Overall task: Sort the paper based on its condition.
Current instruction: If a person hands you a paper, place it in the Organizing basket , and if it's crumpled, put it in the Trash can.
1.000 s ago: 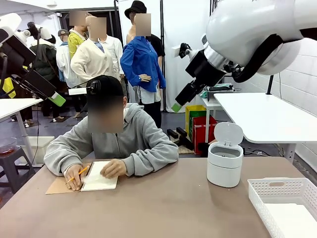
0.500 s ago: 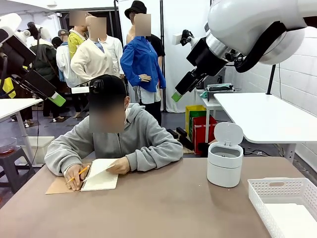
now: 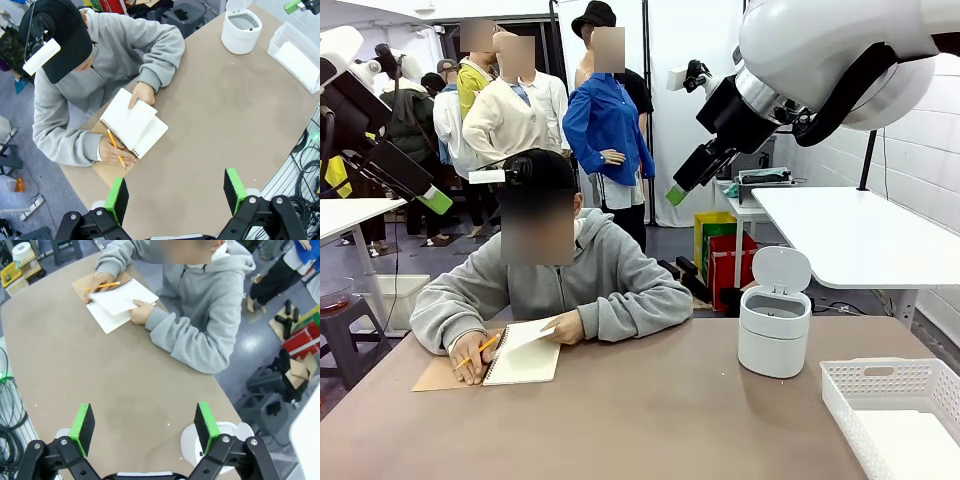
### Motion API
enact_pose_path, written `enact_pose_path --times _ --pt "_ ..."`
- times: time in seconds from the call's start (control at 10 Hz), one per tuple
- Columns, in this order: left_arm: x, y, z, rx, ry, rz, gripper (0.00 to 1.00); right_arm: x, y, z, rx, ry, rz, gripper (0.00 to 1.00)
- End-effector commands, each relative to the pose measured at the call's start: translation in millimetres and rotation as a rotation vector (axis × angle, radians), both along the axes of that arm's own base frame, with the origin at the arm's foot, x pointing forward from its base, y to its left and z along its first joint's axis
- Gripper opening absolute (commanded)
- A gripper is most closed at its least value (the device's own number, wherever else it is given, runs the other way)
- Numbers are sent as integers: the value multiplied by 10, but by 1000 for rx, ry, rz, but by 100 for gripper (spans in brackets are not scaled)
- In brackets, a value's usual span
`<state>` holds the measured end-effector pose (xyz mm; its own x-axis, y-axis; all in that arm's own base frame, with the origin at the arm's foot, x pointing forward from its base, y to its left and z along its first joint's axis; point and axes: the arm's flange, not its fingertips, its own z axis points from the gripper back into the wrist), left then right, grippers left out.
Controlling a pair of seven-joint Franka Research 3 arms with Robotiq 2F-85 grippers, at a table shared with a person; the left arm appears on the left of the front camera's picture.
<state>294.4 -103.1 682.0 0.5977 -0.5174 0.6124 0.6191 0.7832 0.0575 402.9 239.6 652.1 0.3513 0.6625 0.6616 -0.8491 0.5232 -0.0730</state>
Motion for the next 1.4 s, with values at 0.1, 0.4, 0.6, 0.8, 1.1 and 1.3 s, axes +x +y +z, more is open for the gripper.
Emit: enact_pose_path --times 0.1,0.4,0.6,0.8,1.1,1.3 --pt "-1 4 -1 1 -1 2 100 5 0 -13 14 5 13 100" --pt "-1 4 -1 1 -1 2 100 5 0 -13 14 5 13 100" --pt "-1 4 -1 1 -1 2 100 5 0 -13 14 5 13 100" --pt "-1 4 -1 1 -1 2 100 5 0 -13 14 5 13 100" --pt "-1 4 -1 1 -1 2 100 5 0 -13 14 5 13 100" --pt "-1 4 -1 1 -1 2 100 5 0 -13 14 5 13 100"
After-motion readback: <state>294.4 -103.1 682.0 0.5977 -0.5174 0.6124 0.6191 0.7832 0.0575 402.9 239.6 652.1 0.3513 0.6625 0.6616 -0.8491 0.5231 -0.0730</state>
